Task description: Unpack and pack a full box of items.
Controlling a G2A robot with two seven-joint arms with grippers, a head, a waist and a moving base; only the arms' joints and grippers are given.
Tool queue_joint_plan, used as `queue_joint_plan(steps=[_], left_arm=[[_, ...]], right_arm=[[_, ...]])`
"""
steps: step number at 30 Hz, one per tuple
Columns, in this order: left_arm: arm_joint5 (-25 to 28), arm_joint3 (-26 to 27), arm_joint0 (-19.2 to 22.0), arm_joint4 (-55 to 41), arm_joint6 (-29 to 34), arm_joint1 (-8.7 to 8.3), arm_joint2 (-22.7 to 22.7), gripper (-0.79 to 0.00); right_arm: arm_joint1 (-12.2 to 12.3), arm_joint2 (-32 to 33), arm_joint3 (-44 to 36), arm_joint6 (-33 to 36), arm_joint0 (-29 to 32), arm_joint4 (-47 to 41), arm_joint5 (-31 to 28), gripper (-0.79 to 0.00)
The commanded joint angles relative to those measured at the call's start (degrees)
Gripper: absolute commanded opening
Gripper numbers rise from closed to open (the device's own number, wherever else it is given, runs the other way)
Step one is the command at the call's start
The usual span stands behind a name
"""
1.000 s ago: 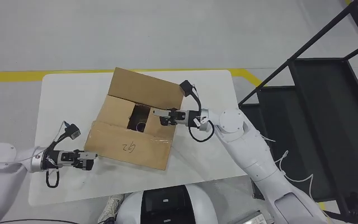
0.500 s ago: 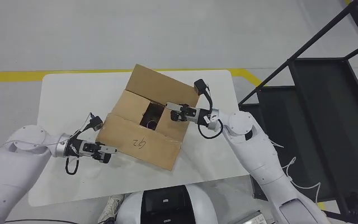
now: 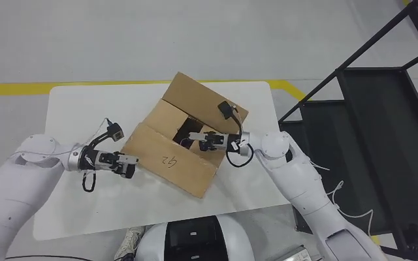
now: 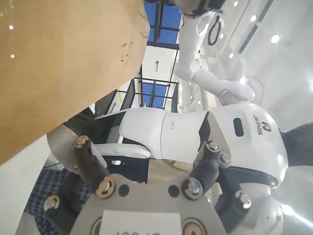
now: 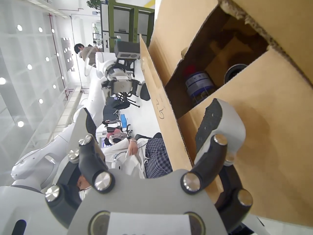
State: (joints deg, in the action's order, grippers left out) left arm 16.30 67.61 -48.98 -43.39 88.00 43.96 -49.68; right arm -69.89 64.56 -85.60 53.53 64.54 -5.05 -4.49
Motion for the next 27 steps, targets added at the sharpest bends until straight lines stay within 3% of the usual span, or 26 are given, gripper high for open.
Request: queue_joint_plan(steps=[1,11,19,27], left_arm=[[0.0,0.21,-1.2,-1.81,0.0,-0.9,-2.52,0.0],[2.6,2.67,-8.78,-7.31,-2.6,-3.72,-14.24,0.0],[5.13,3.62,-12.96,-9.94,-5.15,-3.97,-19.33,0.0],[6.49,3.98,-15.56,-11.54,-6.51,-3.81,-22.8,0.0]], right_arm=[[-0.04,-0.99,0.23,0.67,-0.2,0.64,-0.16,0.0],[-0.11,-4.08,-2.57,5.82,-0.67,-0.94,-3.32,0.0],[-0.79,-10.22,-5.72,10.94,-2.84,-1.07,-4.04,0.0],[-2.93,-19.19,-5.4,10.57,-7.89,0.35,-2.85,0.0]])
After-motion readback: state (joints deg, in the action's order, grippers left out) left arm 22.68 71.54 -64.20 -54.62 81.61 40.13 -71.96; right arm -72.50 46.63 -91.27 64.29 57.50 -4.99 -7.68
